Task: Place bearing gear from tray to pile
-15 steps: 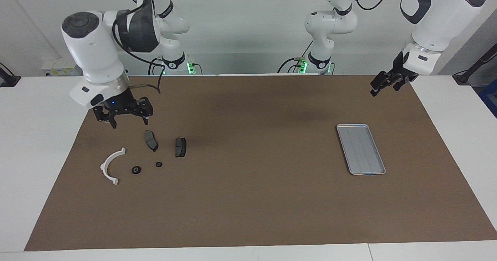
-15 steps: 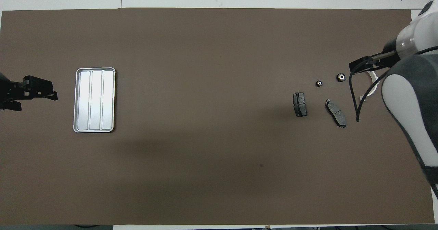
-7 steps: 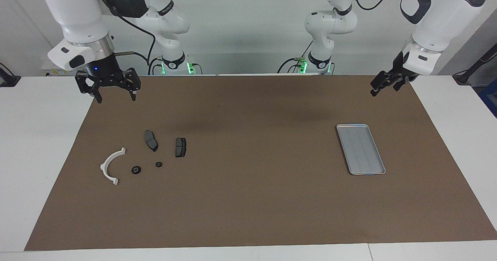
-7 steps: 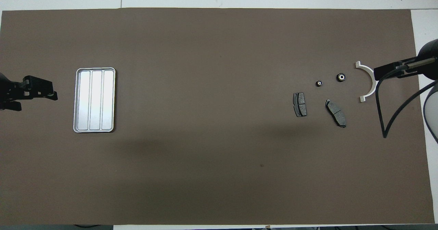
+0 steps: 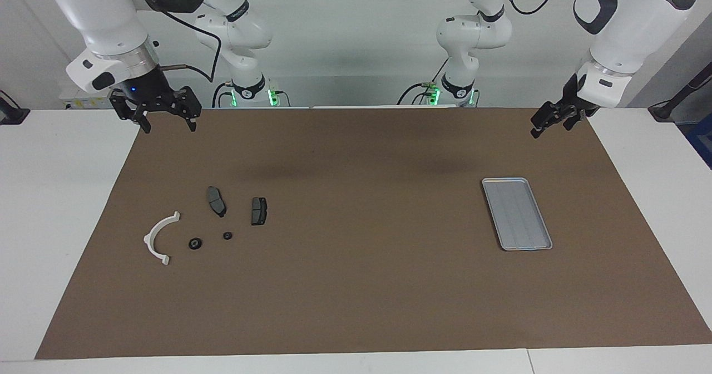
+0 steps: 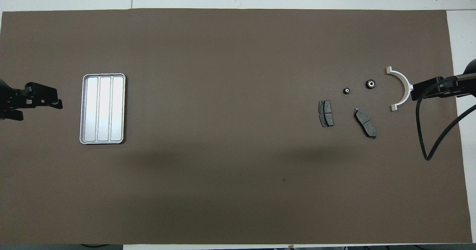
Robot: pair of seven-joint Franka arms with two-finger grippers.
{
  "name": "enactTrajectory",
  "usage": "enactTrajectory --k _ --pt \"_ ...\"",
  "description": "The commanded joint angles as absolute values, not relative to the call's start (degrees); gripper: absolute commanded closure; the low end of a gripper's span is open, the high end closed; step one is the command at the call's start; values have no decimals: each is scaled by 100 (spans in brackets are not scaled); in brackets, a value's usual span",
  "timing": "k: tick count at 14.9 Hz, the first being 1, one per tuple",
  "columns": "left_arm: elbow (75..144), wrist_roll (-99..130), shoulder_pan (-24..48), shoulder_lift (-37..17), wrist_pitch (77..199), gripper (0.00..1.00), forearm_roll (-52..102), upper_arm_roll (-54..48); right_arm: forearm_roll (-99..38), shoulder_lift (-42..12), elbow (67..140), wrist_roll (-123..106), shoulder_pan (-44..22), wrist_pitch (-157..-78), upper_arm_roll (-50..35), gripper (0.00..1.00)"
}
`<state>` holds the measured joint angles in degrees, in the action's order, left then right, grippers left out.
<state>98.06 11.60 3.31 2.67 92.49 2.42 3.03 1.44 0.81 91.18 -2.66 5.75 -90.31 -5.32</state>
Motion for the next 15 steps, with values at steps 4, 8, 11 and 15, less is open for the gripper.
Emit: enactTrajectory --k 4,8,11,15 --pt "9870 1134 299 360 9229 0 220 281 53 211 9237 61 501 -8965 -527 0" --pt "9870 1134 308 360 9229 0 220 281 53 237 9264 62 501 -8921 -527 0" --pt "9870 1134 308 360 9229 0 220 281 53 237 9255 62 501 -8895 -527 0" --pt "9870 1134 308 360 9229 0 220 281 53 237 9255 62 510 -8886 -527 0"
